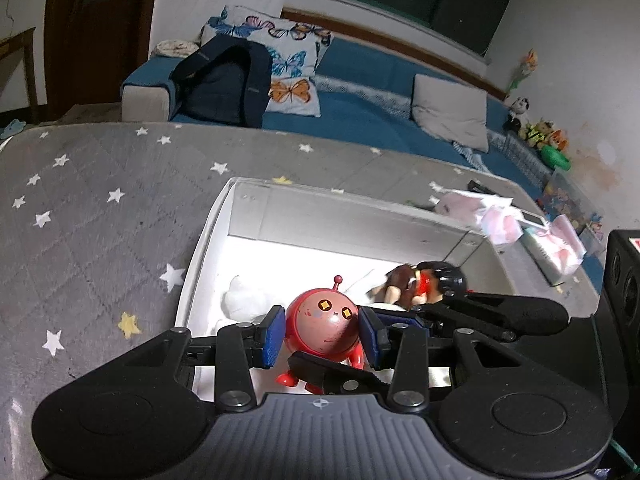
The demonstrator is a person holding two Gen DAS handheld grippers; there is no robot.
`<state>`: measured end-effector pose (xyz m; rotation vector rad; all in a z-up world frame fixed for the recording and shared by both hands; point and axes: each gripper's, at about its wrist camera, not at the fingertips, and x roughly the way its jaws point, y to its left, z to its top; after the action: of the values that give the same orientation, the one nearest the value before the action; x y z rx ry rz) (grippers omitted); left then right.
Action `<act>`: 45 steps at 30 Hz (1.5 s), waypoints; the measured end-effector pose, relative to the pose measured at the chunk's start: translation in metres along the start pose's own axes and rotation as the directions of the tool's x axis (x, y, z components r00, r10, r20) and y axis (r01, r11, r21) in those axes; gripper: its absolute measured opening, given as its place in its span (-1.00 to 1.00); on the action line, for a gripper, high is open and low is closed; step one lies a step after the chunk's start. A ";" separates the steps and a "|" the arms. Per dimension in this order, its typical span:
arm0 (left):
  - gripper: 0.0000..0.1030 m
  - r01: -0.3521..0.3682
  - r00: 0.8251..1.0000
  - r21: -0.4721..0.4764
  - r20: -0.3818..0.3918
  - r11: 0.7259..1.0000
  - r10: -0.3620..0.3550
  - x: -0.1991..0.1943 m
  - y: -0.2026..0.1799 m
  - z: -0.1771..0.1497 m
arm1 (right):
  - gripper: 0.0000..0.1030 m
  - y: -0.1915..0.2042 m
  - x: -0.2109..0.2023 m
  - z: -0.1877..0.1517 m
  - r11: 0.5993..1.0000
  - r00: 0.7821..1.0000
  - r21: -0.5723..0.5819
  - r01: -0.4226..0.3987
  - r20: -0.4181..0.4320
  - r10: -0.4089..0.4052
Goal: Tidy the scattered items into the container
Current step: 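Carry the red toy over the box and lower it inside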
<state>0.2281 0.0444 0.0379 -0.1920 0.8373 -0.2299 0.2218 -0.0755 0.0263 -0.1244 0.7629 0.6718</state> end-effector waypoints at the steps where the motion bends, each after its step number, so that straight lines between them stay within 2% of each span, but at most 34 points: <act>1: -0.16 -0.004 1.000 0.001 -0.006 1.000 0.004 0.002 0.001 0.000 | -0.07 0.000 0.003 -0.001 1.000 1.000 -0.008 0.000 -0.008 0.000; 16: -0.16 -0.041 0.999 0.002 -0.031 0.999 0.041 0.014 0.006 -0.004 | -0.07 0.013 0.024 0.002 0.991 0.997 -0.132 0.015 -0.077 -0.025; 30: -0.19 -0.027 0.999 -0.011 -0.022 1.000 0.026 0.009 0.010 -0.006 | -0.06 0.013 0.025 0.002 0.991 0.997 -0.129 0.016 -0.077 -0.026; 43: -0.19 -0.050 0.999 -0.019 -0.010 0.999 0.050 0.004 0.014 -0.009 | -0.02 0.014 0.019 0.001 0.994 0.997 -0.101 0.027 -0.068 -0.034; 45: -0.19 -0.053 0.999 -0.021 -0.005 0.998 0.053 0.001 0.014 -0.009 | 0.09 0.014 0.017 0.001 0.995 0.997 -0.097 0.031 -0.064 -0.037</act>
<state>0.2239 0.0563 0.0274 -0.1889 0.8484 -0.1718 0.2230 -0.0555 0.0172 -0.2476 0.7900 0.6748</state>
